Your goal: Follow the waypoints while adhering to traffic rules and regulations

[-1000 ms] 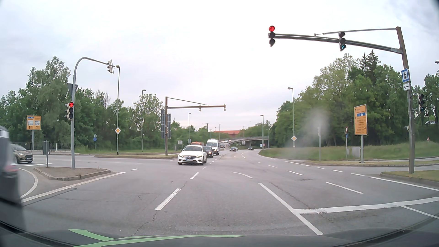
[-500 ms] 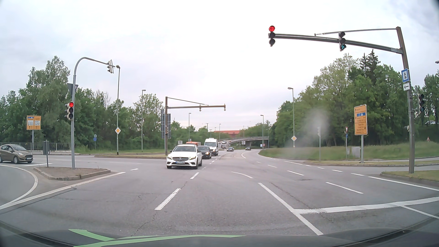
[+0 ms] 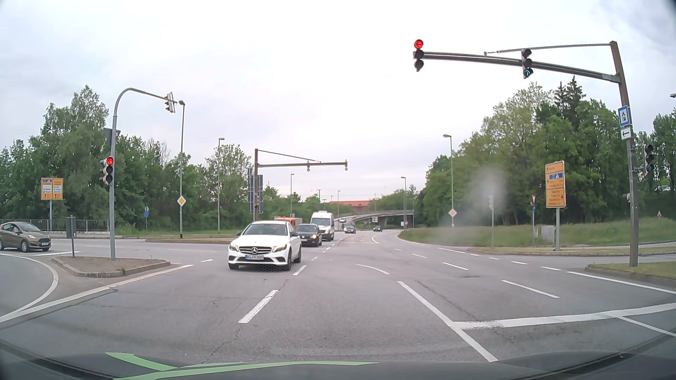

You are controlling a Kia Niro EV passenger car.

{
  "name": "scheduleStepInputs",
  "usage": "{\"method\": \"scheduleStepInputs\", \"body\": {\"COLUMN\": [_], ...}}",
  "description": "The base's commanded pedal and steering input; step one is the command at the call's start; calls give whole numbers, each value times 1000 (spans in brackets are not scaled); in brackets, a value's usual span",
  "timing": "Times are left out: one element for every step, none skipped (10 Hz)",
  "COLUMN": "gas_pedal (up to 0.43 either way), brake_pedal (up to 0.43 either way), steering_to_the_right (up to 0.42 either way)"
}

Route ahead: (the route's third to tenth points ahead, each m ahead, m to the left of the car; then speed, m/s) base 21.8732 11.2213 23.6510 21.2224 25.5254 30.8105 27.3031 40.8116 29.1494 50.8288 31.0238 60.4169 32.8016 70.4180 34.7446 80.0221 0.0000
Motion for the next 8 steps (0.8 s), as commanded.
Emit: {"method": "scheduleStepInputs", "body": {"gas_pedal": [0,0,0,0,0,0,0,0], "brake_pedal": [323,323,323,323,323,323,329,323], "steering_to_the_right": [4,4,4,4,4,4,4,4]}}
